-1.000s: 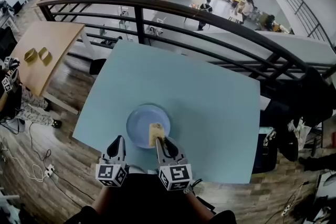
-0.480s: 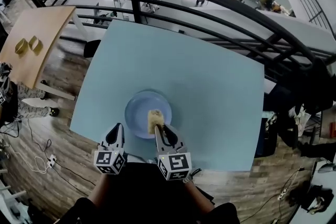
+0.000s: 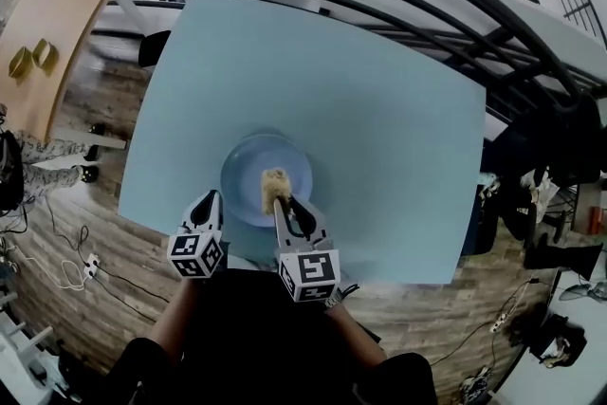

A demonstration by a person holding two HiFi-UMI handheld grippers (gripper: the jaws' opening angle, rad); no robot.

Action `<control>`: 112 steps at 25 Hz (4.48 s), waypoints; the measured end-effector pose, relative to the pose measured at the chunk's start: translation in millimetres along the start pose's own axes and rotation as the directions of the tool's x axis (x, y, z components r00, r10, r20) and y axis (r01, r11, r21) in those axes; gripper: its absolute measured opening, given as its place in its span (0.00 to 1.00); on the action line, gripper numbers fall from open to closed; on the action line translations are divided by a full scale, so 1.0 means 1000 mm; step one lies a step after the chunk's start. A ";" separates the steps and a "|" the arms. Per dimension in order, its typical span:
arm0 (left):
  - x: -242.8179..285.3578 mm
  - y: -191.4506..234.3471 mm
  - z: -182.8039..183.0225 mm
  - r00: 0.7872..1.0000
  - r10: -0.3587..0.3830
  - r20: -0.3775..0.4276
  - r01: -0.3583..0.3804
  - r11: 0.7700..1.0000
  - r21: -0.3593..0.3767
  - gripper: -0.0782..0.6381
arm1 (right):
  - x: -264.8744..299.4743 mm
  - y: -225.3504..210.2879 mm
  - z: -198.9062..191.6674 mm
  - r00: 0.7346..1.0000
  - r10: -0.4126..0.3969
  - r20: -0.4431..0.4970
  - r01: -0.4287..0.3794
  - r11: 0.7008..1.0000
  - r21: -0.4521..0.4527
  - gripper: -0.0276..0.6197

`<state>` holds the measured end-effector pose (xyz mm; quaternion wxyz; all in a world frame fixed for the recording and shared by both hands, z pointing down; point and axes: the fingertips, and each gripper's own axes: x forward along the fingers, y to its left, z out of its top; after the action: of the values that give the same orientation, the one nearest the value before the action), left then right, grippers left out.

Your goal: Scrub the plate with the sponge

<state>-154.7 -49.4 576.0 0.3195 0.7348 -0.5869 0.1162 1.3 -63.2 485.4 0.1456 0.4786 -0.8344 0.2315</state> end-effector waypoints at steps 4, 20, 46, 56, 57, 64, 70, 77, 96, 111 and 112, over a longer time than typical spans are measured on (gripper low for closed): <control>0.015 0.009 -0.014 0.999 -0.002 -0.052 0.001 1.000 -0.021 0.11 | 0.012 -0.003 -0.007 1.000 -0.004 -0.026 0.004 1.000 0.003 0.14; 0.061 0.031 -0.071 0.963 -0.049 -0.265 0.002 0.985 -0.175 0.12 | 0.060 -0.003 -0.030 0.993 0.012 -0.118 -0.011 1.000 0.015 0.14; 0.079 0.048 -0.084 0.925 -0.026 -0.380 -0.043 0.984 -0.172 0.12 | 0.129 0.006 -0.069 0.971 0.033 -0.236 -0.028 0.999 0.023 0.14; 0.084 0.049 -0.080 0.923 -0.031 -0.382 -0.035 0.986 -0.165 0.12 | 0.154 0.009 -0.091 0.953 0.047 -0.300 -0.041 0.999 0.026 0.14; 0.084 0.049 -0.080 0.924 -0.030 -0.382 -0.034 0.987 -0.160 0.12 | 0.155 0.009 -0.093 0.950 0.051 -0.308 -0.045 0.999 0.027 0.14; 0.085 0.047 -0.080 0.923 -0.022 -0.384 -0.028 0.992 -0.124 0.12 | 0.166 0.004 -0.109 0.941 0.045 -0.334 -0.038 0.999 0.027 0.14; 0.085 0.047 -0.080 0.923 -0.021 -0.383 -0.022 0.994 -0.110 0.12 | 0.168 -0.002 -0.109 0.939 0.046 -0.342 -0.033 0.999 0.043 0.14; 0.086 0.048 -0.080 0.923 -0.018 -0.384 -0.023 0.994 -0.102 0.12 | 0.169 -0.011 -0.108 0.940 0.032 -0.340 -0.018 0.999 0.046 0.14; 0.087 0.048 -0.079 0.926 -0.004 -0.377 -0.032 0.996 -0.089 0.12 | 0.155 -0.062 -0.102 0.941 -0.067 -0.332 0.095 0.993 0.066 0.14; 0.089 0.052 -0.078 0.925 0.006 -0.379 -0.040 0.996 -0.082 0.12 | 0.134 -0.091 -0.107 0.932 -0.130 -0.337 0.169 0.982 0.087 0.14; 0.090 0.052 -0.078 0.926 0.006 -0.378 -0.040 0.996 -0.082 0.12 | 0.133 -0.092 -0.108 0.932 -0.134 -0.337 0.173 0.981 0.087 0.14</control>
<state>-161.9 -78.1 702.4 0.4572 0.6768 -0.5277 0.2331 17.2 -143.6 661.7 0.2729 0.5046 -0.7434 0.3438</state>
